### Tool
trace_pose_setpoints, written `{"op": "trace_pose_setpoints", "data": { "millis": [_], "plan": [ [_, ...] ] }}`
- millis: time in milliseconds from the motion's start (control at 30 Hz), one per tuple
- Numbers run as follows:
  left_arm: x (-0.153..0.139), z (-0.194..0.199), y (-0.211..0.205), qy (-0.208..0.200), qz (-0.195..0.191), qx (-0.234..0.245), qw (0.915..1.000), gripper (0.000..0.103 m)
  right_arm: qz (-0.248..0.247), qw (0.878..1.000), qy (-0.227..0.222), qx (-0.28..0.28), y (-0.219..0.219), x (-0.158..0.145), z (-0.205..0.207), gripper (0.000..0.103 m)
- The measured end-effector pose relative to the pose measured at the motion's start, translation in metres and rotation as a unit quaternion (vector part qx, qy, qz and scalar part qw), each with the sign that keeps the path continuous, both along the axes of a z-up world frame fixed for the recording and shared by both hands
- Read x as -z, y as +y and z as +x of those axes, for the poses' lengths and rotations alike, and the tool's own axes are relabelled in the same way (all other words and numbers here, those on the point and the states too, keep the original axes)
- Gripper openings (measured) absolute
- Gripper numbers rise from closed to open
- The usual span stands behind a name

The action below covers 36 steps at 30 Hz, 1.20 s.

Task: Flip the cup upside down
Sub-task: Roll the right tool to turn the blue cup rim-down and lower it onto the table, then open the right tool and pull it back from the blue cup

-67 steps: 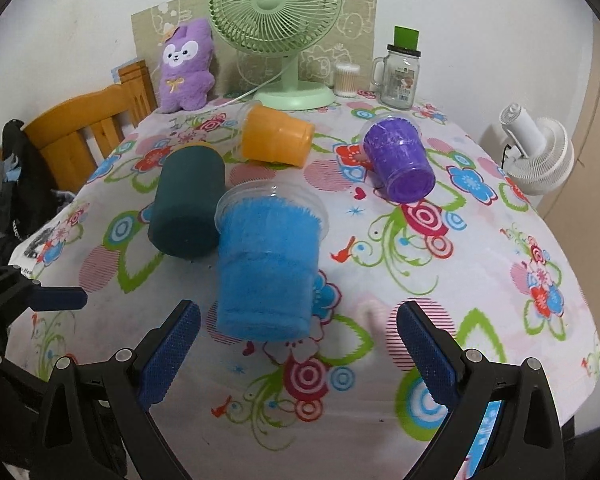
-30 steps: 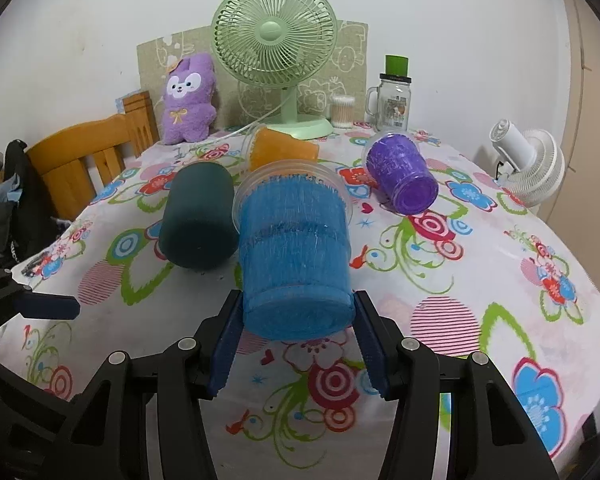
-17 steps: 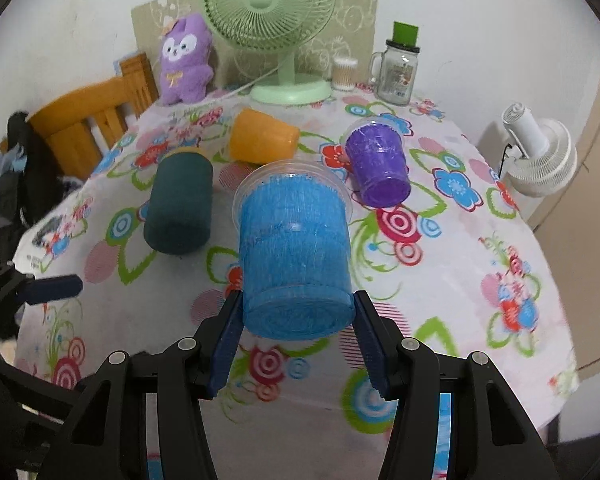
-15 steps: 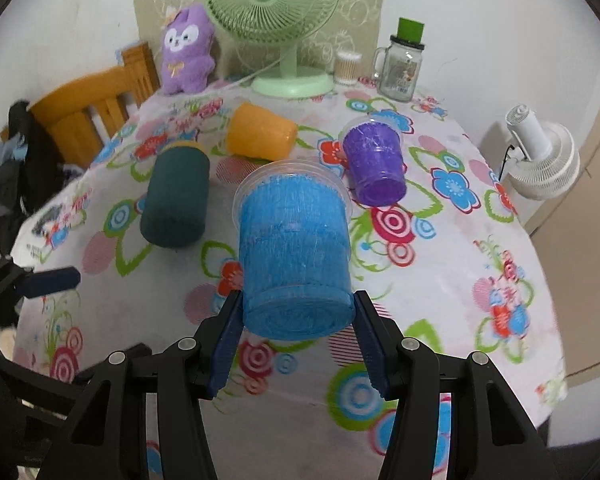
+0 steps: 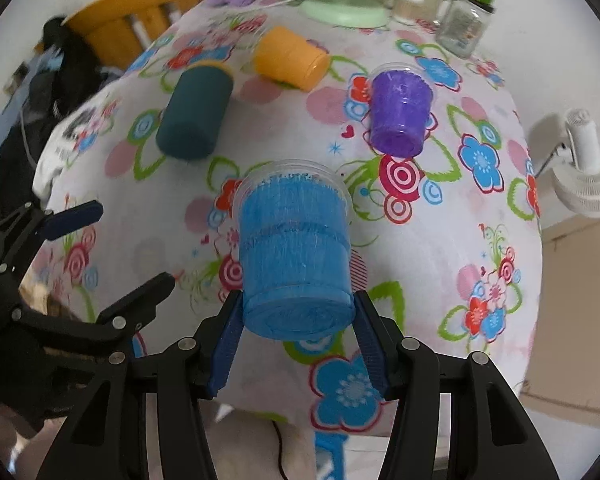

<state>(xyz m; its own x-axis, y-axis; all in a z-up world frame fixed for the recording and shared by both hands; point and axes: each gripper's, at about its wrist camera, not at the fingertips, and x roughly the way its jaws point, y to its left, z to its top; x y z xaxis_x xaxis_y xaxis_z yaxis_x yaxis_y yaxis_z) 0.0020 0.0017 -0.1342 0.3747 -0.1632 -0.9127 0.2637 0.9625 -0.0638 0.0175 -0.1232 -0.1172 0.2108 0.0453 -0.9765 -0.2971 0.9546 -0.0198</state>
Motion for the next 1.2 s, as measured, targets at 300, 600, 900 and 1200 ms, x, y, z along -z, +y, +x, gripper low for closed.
{"op": "trace_pose_setpoints", "data": {
  "millis": [300,600,900,1200],
  "plan": [
    [0.008,-0.013,-0.009,0.013,0.008,-0.018,0.9997,0.092,-0.043,0.995,0.056,-0.067,-0.001,0.010,0.005,0.057],
    [0.011,-0.007,-0.010,0.019,0.004,-0.031,0.9993,0.092,-0.050,0.992,0.066,-0.099,0.011,0.017,0.020,0.058],
    [0.006,0.006,0.002,0.014,0.005,-0.047,0.9988,0.092,-0.018,0.996,0.036,-0.078,0.015,0.010,0.034,0.080],
    [-0.018,0.015,0.009,-0.010,0.010,-0.038,0.9992,0.092,0.034,0.999,-0.012,-0.005,0.000,-0.008,0.034,0.082]
  ]
}}
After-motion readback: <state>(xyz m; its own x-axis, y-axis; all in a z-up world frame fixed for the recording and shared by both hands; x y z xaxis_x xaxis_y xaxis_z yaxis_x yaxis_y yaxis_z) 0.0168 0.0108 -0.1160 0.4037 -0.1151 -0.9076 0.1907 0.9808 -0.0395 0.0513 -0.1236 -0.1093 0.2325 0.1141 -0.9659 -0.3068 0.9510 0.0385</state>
